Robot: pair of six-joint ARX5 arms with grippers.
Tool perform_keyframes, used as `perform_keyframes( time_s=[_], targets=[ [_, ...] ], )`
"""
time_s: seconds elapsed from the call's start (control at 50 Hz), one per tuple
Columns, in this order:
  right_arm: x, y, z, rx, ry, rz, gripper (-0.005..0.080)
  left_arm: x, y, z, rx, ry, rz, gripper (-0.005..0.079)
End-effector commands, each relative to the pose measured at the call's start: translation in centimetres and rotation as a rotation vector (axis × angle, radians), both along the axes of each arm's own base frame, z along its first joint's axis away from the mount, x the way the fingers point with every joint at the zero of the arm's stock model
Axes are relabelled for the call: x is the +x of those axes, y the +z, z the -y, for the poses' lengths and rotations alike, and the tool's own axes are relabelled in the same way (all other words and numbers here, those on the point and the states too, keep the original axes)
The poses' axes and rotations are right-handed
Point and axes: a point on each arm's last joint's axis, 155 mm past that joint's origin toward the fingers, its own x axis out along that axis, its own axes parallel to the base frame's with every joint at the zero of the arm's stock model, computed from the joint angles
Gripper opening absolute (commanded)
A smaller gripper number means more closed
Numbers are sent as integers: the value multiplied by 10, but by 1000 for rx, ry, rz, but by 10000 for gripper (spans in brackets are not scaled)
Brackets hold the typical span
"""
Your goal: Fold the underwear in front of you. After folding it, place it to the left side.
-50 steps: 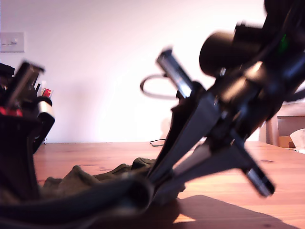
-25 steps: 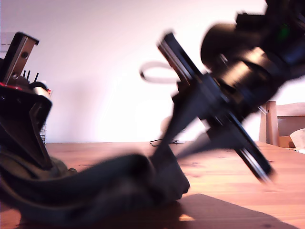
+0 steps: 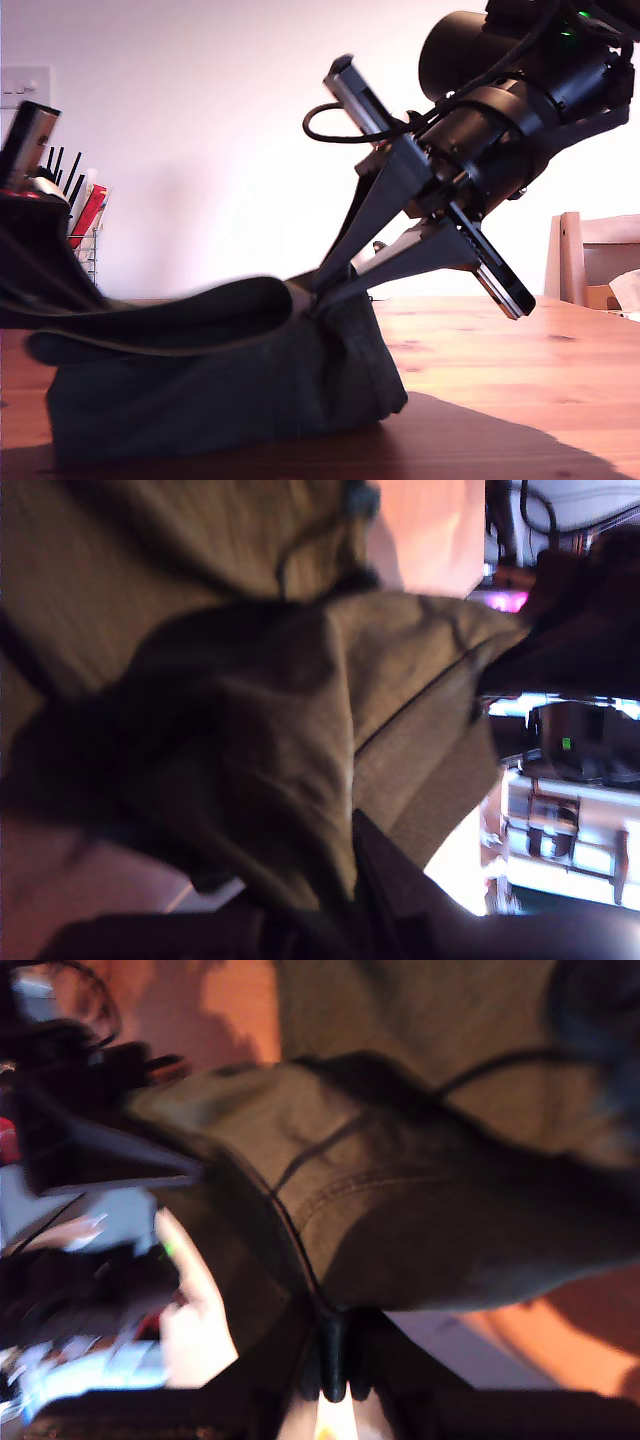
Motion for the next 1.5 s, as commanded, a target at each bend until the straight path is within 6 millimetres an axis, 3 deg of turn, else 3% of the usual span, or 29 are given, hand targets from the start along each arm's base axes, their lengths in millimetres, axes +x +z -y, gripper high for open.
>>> perform_keyframes(
  time_s=[0.0,0.32,0.82,1.06,1.34,1.4,1.48],
  targets=[
    [8,0,3,-6,-23,26,-12,2,-2,-1,4,22,-3,-19],
    [35,-3,6,-43,-92,126,-12,24,-15,-7,88,74,67,-19],
    [69,-33,1,-79,-177,153,-12,54,-30,-21,213,142,183,-19],
    [88,-36,5,-107,-229,222,-12,72,-40,-33,307,183,256,-19],
    [94,-38,10,-134,-278,225,-11,88,-44,-43,369,228,308,-19],
    [97,-36,8,-121,-278,237,15,88,-43,-43,369,229,310,-19],
    [97,-33,5,-103,-272,241,117,88,-43,-42,368,229,312,-19]
  ],
)
